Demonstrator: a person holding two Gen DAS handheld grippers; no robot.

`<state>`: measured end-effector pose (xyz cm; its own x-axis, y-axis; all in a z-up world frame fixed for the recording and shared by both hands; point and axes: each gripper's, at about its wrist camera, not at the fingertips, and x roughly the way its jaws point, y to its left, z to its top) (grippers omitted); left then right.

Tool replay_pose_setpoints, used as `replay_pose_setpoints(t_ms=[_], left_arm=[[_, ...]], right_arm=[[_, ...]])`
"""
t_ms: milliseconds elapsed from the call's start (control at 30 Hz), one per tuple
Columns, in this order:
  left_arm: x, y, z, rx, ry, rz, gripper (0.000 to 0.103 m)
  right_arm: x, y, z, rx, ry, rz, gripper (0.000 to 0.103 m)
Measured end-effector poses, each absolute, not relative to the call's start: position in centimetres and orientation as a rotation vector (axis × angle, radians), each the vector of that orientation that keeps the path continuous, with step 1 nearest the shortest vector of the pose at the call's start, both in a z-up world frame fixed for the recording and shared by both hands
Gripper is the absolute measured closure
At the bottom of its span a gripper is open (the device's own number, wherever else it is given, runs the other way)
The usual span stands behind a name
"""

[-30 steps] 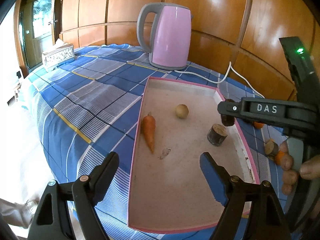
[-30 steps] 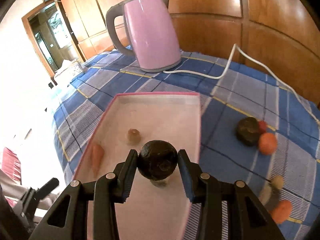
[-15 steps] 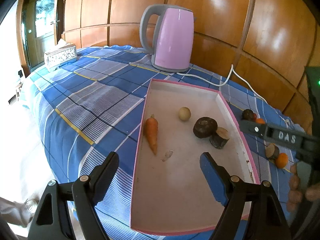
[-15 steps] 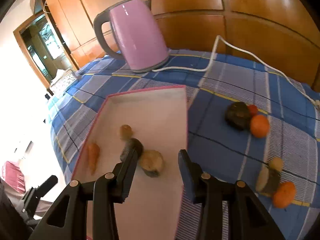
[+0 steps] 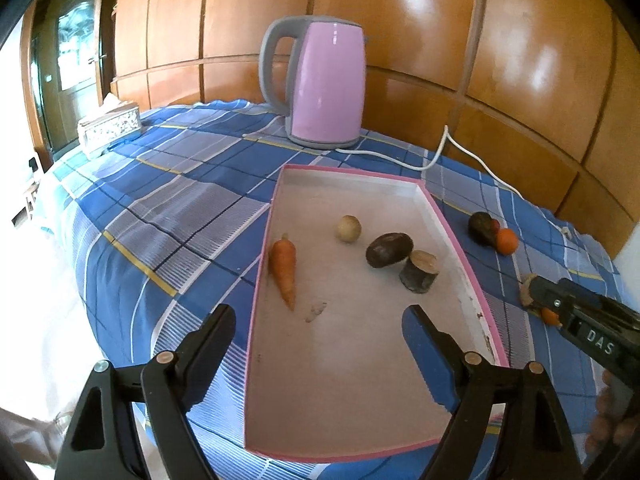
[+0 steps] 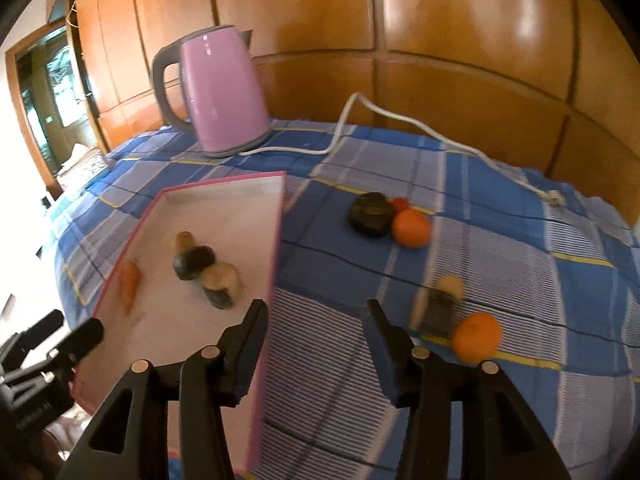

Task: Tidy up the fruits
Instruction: 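Withdraw the right tool from the tray while moving the left tool toward the orange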

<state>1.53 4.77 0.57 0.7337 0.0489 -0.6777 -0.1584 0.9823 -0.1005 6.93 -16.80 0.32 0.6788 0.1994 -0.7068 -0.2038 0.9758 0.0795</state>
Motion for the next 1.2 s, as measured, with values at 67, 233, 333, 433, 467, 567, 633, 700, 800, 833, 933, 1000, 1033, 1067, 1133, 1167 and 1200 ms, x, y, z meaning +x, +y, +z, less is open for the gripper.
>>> replay_pose_setpoints(t_ms=[67,233,333,433,467,567,633,700,800,833,933,1000,1033,1067,1133,1167,1200], left_arm=[[1.5,4.4,0.6,-0.145,0.738,0.108,0.017],[1.3,3.4,0.5,-0.12,0.743,0.083,0.017],[1.2,2.7,0.6,-0.101,0.743,0.069,0.017],[1.3,1.9,0.6,-0.085,0.747,0.043,0.017],[1.3,1.6,0.7,-0.076,0.743,0.036,0.017],[1.3,0.5,0.7,-0.051,0.742,0.008,0.017],[1.3,-0.1,0.6,-0.043,0.749,-0.009,0.017],[1.2,-0.8,0.4,-0.031,0.755,-0.027,0.017],[1.0,-1.4,0.5,-0.011,0.749,-0.052,0.017],[1.0,-1.6,0.5,-0.008,0.75,-0.057,0.017],[1.0,-2.2,0.5,-0.005,0.76,-0.082,0.017],[1.2,-2.9,0.6,0.009,0.769,-0.108,0.017],[1.3,-3.3,0.8,0.016,0.766,-0.117,0.017],[1.3,-3.6,1.0,0.024,0.76,-0.126,0.017],[1.6,-4.7,1.3,0.041,0.76,-0.158,0.017],[1.8,-5.0,1.3,0.046,0.765,-0.172,0.017],[2.0,-5.6,1.4,0.049,0.771,-0.192,0.017]], right_arm=[[6.2,-17.5,0.5,-0.017,0.774,0.195,0.052],[4.8,-19.4,0.4,-0.021,0.753,0.132,0.051],[4.4,-20.3,0.4,-0.018,0.75,0.105,0.051],[3.9,-21.5,0.2,-0.008,0.744,0.067,0.051],[3.8,-22.1,0.2,-0.001,0.743,0.047,0.051],[3.4,-24.2,0.3,0.032,0.729,-0.036,0.051],[3.1,-26.0,0.0,0.058,0.734,-0.086,0.05],[2.9,-27.4,-0.3,0.077,0.744,-0.127,0.051],[2.5,-29.6,-1.1,0.101,0.761,-0.19,0.05],[2.3,-30.4,-1.4,0.118,0.768,-0.212,0.051],[2.1,-32.1,-2.3,0.149,0.785,-0.256,0.051],[2.0,-33.1,-2.9,0.166,0.796,-0.281,0.051],[1.9,-33.4,-3.0,0.17,0.798,-0.286,0.05],[1.9,-33.7,-3.2,0.17,0.8,-0.292,0.05],[1.6,-34.0,-3.3,0.165,0.798,-0.301,0.05],[1.4,-34.1,-3.4,0.164,0.799,-0.303,0.05],[1.3,-34.3,-3.5,0.162,0.8,-0.308,0.051]])
